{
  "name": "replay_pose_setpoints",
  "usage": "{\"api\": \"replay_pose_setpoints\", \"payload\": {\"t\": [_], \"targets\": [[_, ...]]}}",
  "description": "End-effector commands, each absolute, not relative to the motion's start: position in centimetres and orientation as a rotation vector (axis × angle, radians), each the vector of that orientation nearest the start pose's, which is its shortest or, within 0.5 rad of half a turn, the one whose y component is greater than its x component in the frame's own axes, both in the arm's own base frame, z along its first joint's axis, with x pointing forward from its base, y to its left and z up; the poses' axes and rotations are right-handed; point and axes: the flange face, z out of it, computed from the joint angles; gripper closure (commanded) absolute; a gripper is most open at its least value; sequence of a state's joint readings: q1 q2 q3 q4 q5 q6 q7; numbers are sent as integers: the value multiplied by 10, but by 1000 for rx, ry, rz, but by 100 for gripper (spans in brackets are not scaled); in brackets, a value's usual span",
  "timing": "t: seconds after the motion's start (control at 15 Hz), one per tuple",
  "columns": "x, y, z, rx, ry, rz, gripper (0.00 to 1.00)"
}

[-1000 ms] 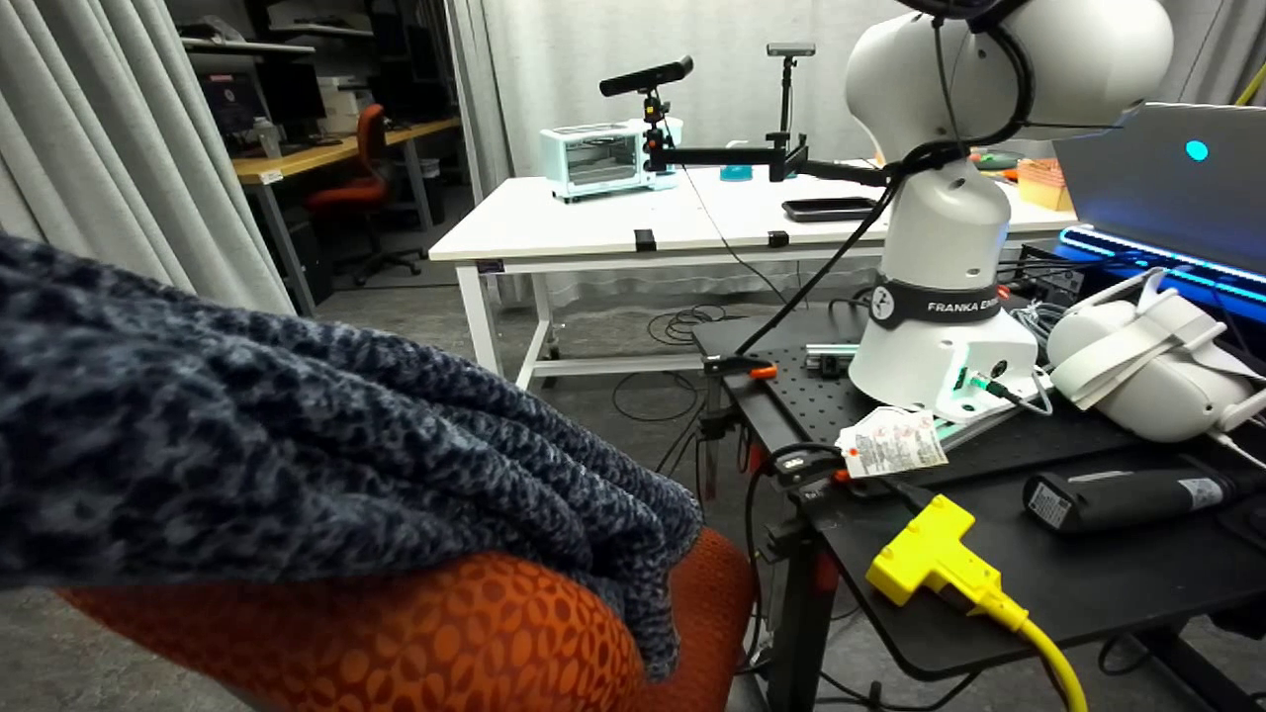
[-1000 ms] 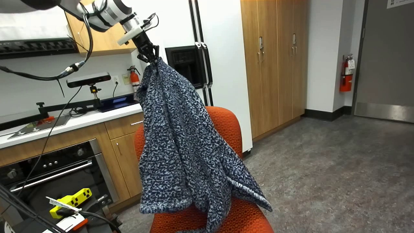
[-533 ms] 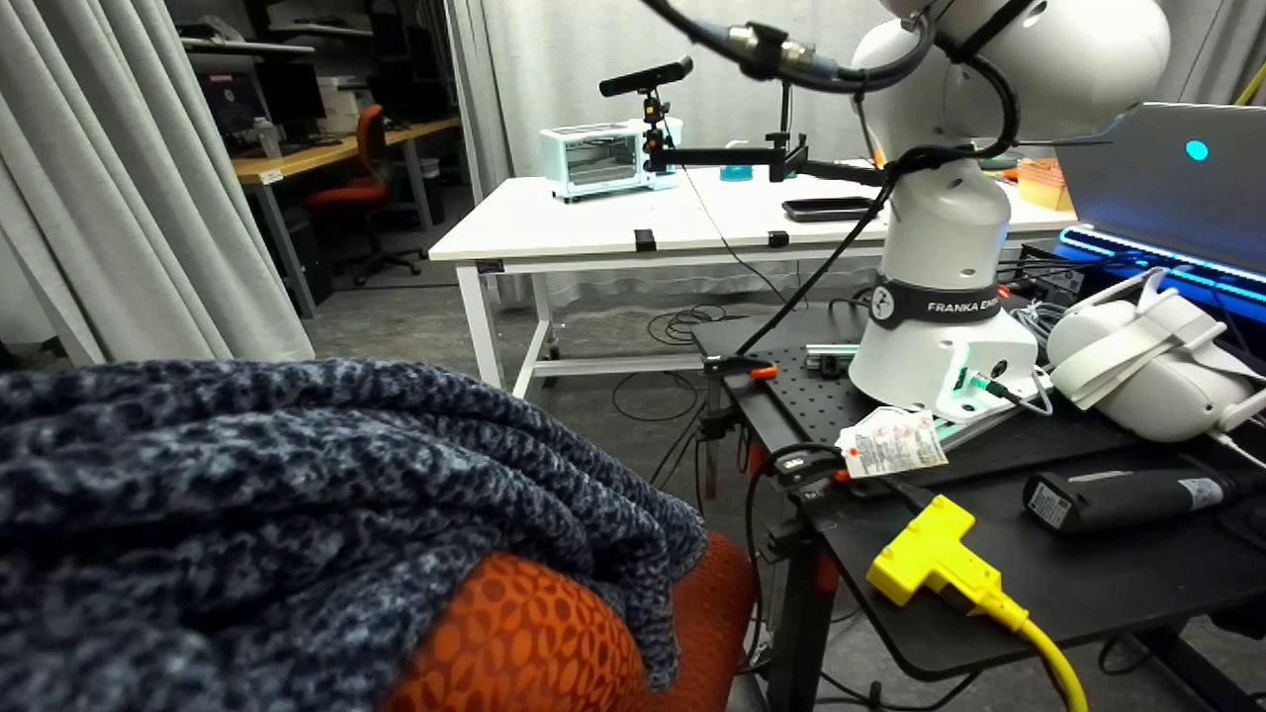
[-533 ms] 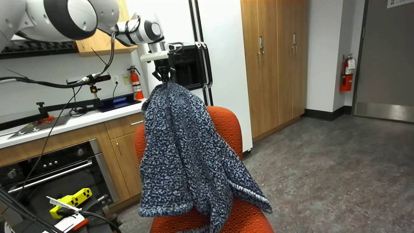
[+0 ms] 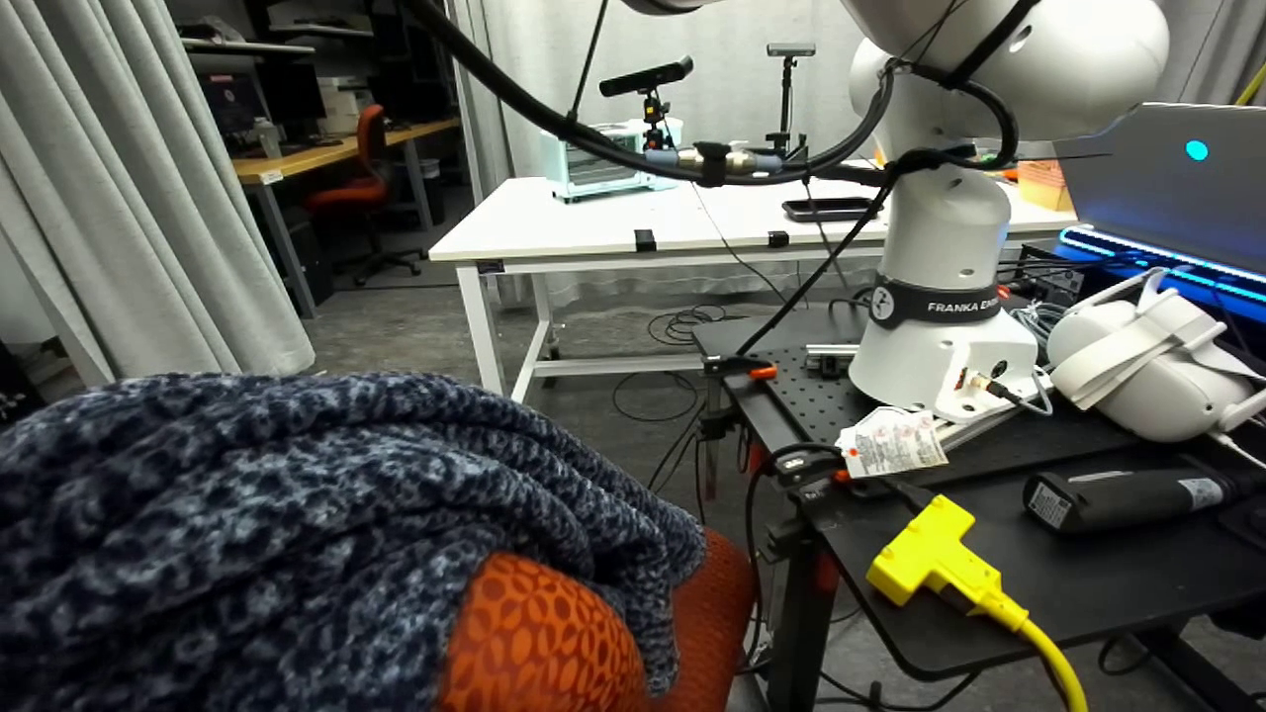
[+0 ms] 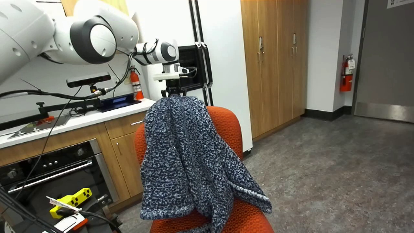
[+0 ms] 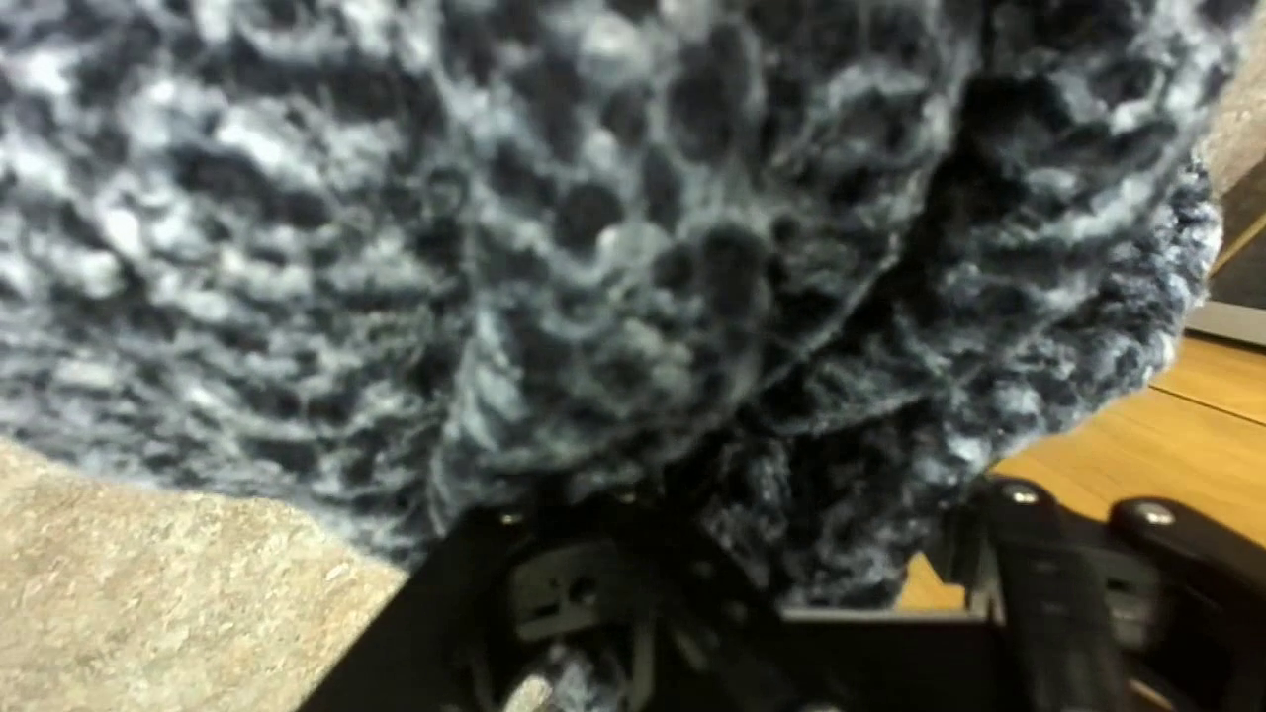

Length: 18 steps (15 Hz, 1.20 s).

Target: Hang the fleece blanket on the backrest of the chair

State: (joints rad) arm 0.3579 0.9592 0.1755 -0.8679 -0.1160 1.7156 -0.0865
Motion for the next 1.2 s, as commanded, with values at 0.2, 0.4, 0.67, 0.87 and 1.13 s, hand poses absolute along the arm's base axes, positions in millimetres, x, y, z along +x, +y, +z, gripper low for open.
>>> {"api": "replay_pose_setpoints", "payload": {"t": [0.2,0.4,0.67,0.87,1.13], "targets": [[696,332,327,-3075,-849,296,0],[695,330,332,-3120,-874,316,0],[700,332,335,-3165,-883,255,0],[703,333,333,-3162,-882,225,0],[707,332,333,-3184,-921,185,0]]}}
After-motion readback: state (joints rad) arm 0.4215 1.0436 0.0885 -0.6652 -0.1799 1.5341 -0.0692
